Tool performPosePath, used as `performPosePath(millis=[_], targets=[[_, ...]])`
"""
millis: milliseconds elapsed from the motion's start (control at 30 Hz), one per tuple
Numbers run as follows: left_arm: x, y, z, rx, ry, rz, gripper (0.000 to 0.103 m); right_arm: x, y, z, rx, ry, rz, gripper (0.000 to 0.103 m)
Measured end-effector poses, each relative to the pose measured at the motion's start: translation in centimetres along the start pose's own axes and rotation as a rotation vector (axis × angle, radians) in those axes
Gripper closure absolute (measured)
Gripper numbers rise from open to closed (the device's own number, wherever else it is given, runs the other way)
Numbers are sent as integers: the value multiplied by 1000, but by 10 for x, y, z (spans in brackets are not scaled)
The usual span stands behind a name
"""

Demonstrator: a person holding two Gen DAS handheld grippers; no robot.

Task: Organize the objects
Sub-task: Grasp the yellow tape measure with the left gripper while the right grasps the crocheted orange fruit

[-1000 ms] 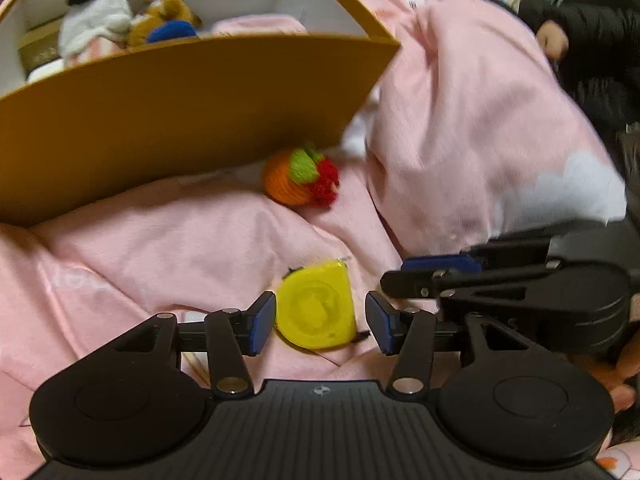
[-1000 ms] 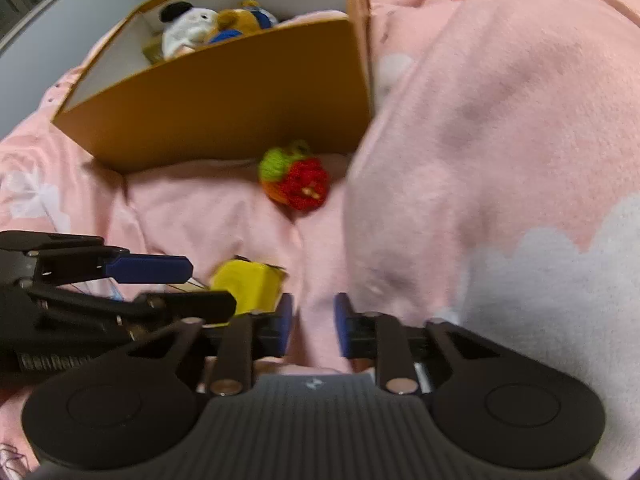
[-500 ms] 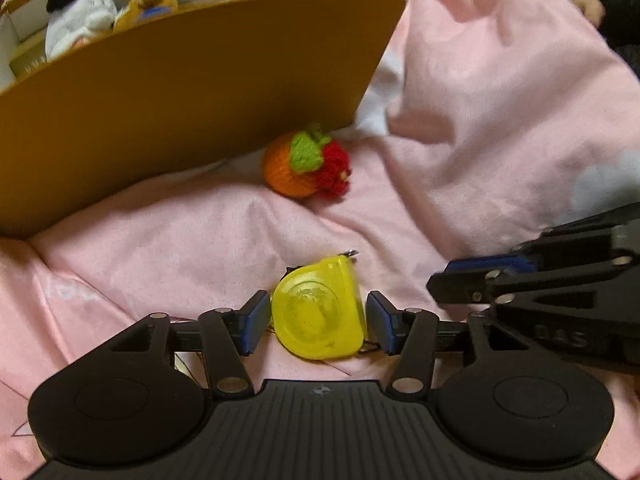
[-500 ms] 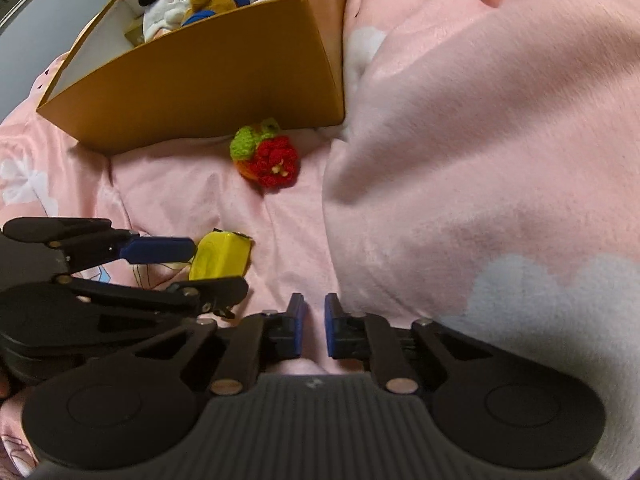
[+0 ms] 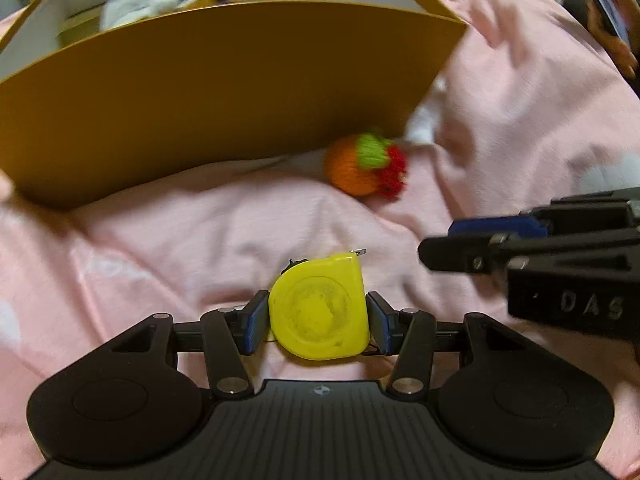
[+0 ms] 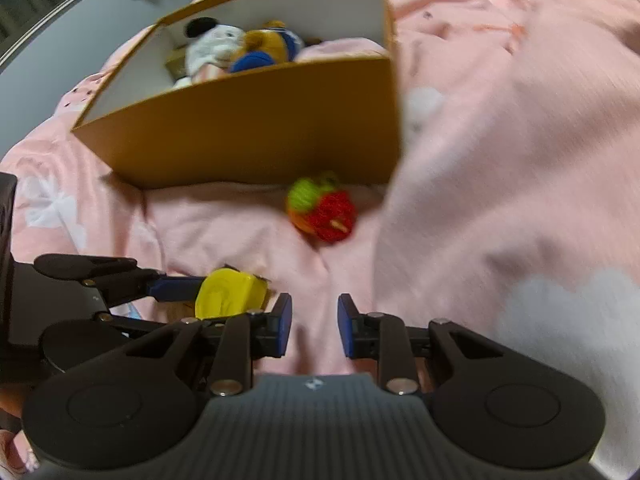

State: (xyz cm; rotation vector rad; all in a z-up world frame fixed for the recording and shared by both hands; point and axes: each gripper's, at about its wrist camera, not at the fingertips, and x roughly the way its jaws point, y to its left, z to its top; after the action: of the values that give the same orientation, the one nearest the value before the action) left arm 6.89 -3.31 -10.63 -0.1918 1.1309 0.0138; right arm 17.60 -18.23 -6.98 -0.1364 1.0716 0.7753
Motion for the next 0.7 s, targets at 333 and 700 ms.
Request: performPosePath(millis=[333,700], targets=[[-22,45,10,-145,-91,-29,45,33,12,44,-96,-37,-61,59],[-6,40,31,-168,-96,-63,45,68,-5,57,-59,-7,-102,52]])
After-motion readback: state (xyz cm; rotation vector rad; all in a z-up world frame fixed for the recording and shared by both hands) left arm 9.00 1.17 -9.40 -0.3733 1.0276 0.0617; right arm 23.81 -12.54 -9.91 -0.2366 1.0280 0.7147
